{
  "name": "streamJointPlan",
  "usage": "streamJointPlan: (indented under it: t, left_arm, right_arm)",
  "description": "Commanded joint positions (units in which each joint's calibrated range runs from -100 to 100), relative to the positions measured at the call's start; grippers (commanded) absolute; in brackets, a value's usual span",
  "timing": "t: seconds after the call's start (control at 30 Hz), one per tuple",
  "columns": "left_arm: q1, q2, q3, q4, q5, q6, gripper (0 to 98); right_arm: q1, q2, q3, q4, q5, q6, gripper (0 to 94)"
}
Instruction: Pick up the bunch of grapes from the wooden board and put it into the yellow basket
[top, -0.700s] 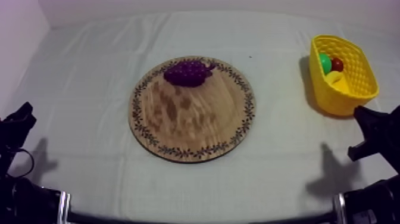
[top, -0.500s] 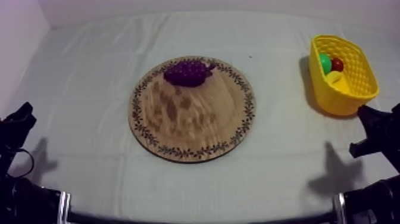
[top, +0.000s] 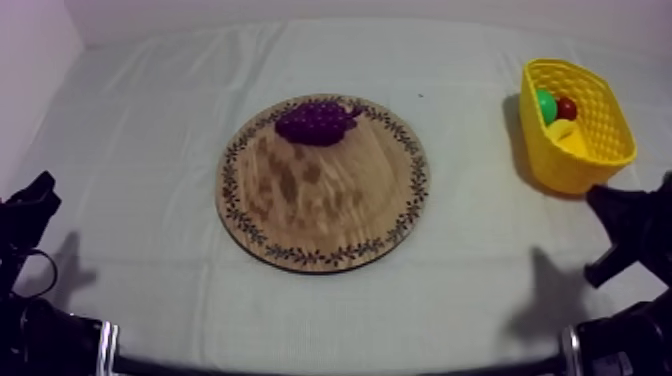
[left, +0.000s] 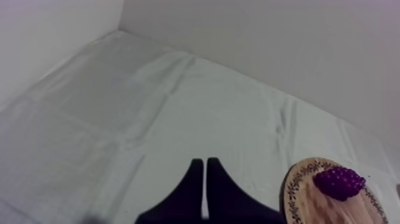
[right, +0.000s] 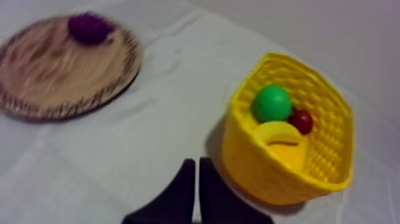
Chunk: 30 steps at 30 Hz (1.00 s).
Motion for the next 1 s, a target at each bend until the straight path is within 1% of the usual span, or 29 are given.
streamJointPlan:
  t: [0.0, 0.13, 0.17, 0.23, 0.33, 0.43, 0.57, 0.73, 0.97]
  left_arm:
    - [0.0, 0.0, 0.0, 0.01, 0.0, 0.0, 0.0]
    - [0.0, 0.0, 0.0, 0.01, 0.0, 0.0, 0.0]
    - [0.0, 0.0, 0.0, 0.01, 0.0, 0.0, 0.0]
    - [0.0, 0.0, 0.0, 0.01, 0.0, 0.0, 0.0]
    - [0.0, 0.0, 0.0, 0.01, 0.0, 0.0, 0.0]
    - [0.0, 0.0, 0.0, 0.01, 0.0, 0.0, 0.0]
    - [0.0, 0.0, 0.0, 0.01, 0.0, 0.0, 0.0]
    - [0.0, 0.0, 0.0, 0.01, 0.0, 0.0, 0.0]
    - [0.0, 0.0, 0.0, 0.01, 0.0, 0.0, 0.0]
  right_arm:
    - [-6.1, 5.0, -3.0, 2.1, -1.7, -0.5, 0.4]
    - [-9.9, 13.9, -10.8, 5.5, -2.3, -1.1, 0.4]
    - [-10.4, 16.5, -13.2, 6.0, -2.3, -0.6, 0.5]
    - [-11.1, 22.3, -18.7, 6.2, -1.3, 1.7, 0.4]
    - [-11.6, 31.5, -28.5, 5.4, 2.3, 5.2, 0.3]
    - [-11.5, 40.6, -39.3, 3.6, 7.3, 8.8, 0.3]
    - [-10.8, 51.4, -52.3, 1.5, 13.0, 12.1, 0.5]
    - [-10.2, 64.0, -66.8, 0.1, 20.4, 14.9, 0.6]
    - [-10.1, 79.9, -85.1, -0.6, 28.6, 17.5, 0.6]
